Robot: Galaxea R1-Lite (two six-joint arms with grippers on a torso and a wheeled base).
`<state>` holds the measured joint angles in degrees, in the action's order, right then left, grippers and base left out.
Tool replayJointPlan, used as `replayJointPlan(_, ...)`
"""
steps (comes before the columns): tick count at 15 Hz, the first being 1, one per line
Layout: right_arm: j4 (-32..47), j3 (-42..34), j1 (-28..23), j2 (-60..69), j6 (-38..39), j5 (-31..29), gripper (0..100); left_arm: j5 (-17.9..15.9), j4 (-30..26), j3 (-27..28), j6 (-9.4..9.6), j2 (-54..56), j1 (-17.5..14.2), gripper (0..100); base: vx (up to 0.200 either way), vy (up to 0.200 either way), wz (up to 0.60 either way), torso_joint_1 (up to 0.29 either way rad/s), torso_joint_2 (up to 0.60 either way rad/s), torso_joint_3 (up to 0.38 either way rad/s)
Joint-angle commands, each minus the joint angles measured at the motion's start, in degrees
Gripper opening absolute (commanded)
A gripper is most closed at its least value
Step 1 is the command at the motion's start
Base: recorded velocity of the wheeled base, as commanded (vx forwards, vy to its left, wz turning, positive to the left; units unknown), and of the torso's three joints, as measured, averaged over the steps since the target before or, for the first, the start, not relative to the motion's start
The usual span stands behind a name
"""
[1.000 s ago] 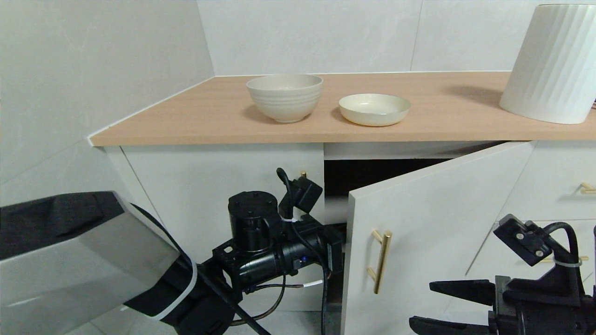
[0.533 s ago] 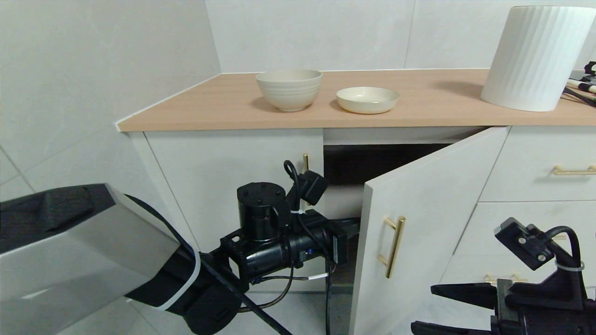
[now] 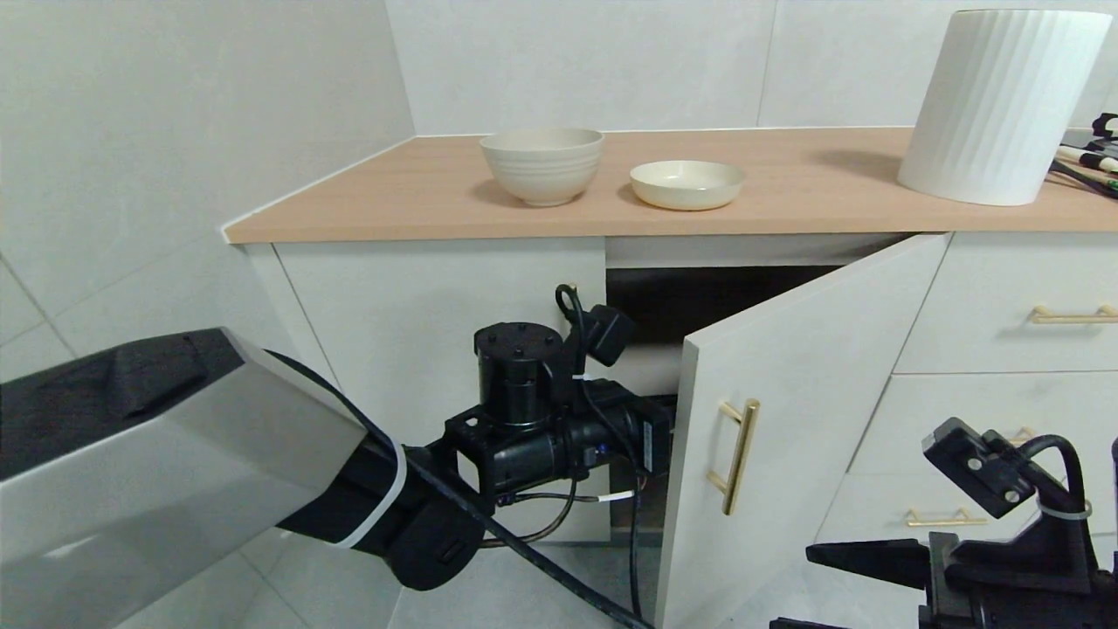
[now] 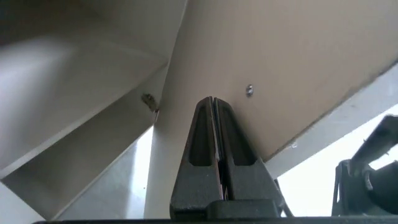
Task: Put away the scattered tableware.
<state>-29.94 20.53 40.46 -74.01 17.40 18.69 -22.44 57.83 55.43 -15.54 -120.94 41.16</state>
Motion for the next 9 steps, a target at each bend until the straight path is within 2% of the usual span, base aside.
replayJointPlan(1,0.0,-0.1,0.1,-0.2,0.0,0.0,100,-0.1,-1.1,1.5,-0.01,-0.2,0.2,0,-0.2,0.0,0.0,0.027,0.0,0.002)
replayJointPlan(2,0.0,-0.1,0.1,-0.2,0.0,0.0,100,-0.1,-2.0,2.3,-0.01,-0.2,0.2,0,-0.2,0.0,0.0,0.002,0.0,0.007)
replayJointPlan(4,0.0,-0.1,0.2,-0.1,0.0,0.0,100,0.2,-3.7,4.6,-0.01,-1.1,0.2,0,0.0,0.0,0.0,0.0,0.0,0.0)
replayJointPlan(9,0.0,-0.3,0.4,0.5,0.0,0.0,100,4.2,-6.1,11.5,-0.01,-6.1,0.6,0,0.0,0.0,0.0,0.0,0.0,0.0)
